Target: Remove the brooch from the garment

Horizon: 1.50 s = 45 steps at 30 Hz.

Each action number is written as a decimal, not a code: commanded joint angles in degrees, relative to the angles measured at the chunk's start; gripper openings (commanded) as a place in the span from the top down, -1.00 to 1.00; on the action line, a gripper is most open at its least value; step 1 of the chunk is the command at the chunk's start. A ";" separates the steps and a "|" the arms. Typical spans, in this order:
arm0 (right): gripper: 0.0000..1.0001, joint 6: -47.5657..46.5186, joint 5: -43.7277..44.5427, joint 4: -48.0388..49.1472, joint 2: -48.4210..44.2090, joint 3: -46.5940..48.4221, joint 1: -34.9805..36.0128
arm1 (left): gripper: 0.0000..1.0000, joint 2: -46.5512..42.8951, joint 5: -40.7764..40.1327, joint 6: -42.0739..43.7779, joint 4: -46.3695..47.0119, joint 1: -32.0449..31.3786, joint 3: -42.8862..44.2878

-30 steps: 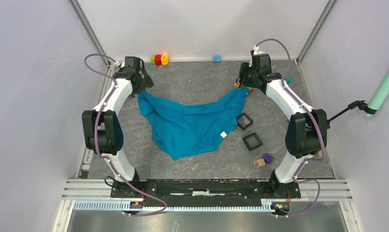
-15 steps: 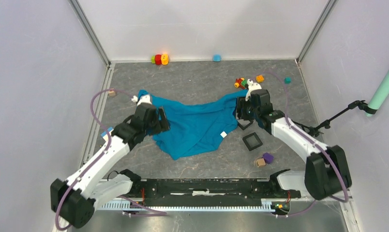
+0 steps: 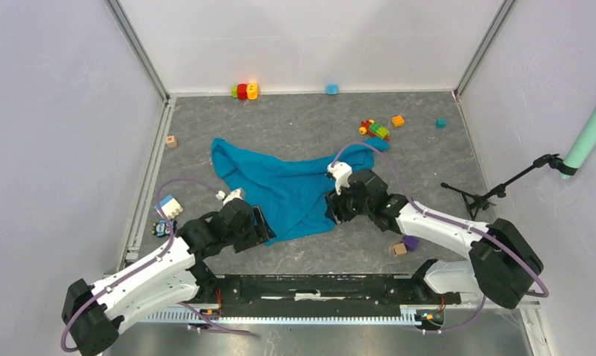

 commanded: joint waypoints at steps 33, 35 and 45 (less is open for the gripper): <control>0.48 -1.99 6.46 13.57 7.35 -8.44 11.21 | 0.95 6.25 -8.91 -12.09 13.80 -3.59 -6.16; 0.69 -1.91 6.53 13.56 6.73 -9.04 11.23 | 0.95 4.67 -10.25 -10.43 9.46 -3.59 -2.61; 1.00 -0.63 6.38 10.04 3.28 -12.65 11.22 | 0.96 5.92 -12.65 2.21 0.43 0.60 14.82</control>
